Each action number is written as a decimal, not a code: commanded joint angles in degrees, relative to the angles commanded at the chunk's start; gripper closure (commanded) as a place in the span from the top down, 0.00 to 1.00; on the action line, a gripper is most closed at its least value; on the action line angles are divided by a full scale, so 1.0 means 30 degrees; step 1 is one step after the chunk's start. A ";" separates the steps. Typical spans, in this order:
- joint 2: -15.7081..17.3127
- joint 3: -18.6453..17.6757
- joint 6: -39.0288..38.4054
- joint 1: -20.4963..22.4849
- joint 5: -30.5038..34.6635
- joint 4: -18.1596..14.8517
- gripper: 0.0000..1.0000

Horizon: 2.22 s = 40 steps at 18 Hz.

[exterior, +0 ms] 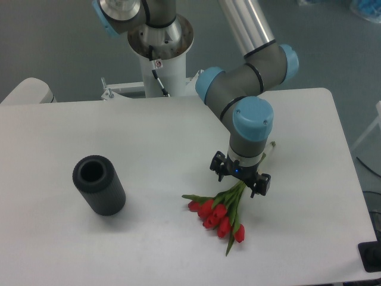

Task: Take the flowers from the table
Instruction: 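Lower the gripper further around the tulip stems near the flower heads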

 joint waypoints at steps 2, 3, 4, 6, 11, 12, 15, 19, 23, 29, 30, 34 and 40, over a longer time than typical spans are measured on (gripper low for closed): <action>0.0000 -0.0233 0.0847 0.0029 0.0145 0.0029 1.00; -0.0029 -0.0380 0.0996 0.0030 0.0437 0.0058 1.00; -0.0029 -0.0468 0.1027 0.0030 0.0584 0.0174 1.00; 0.0000 -0.0905 0.1027 0.0030 0.0586 0.0583 1.00; -0.0146 -0.1817 0.1027 0.0030 0.0586 0.2489 1.00; -0.0262 -0.1846 0.1027 0.0030 0.0586 0.2577 1.00; -0.0381 -0.1758 0.0851 0.0001 0.0644 0.2548 1.00; -0.0556 -0.1875 0.0763 -0.0029 0.0645 0.2607 1.00; -0.0820 -0.1934 0.0734 -0.0088 0.0703 0.2636 1.00; -0.0996 -0.1788 0.0675 -0.0146 0.0703 0.2636 1.00; -0.0996 -0.1845 0.0646 -0.0146 0.0703 0.2665 1.00; -0.1113 -0.1934 0.0617 -0.0205 0.0703 0.3017 1.00; -0.1260 -0.1934 0.0354 -0.0380 0.0674 0.3164 1.00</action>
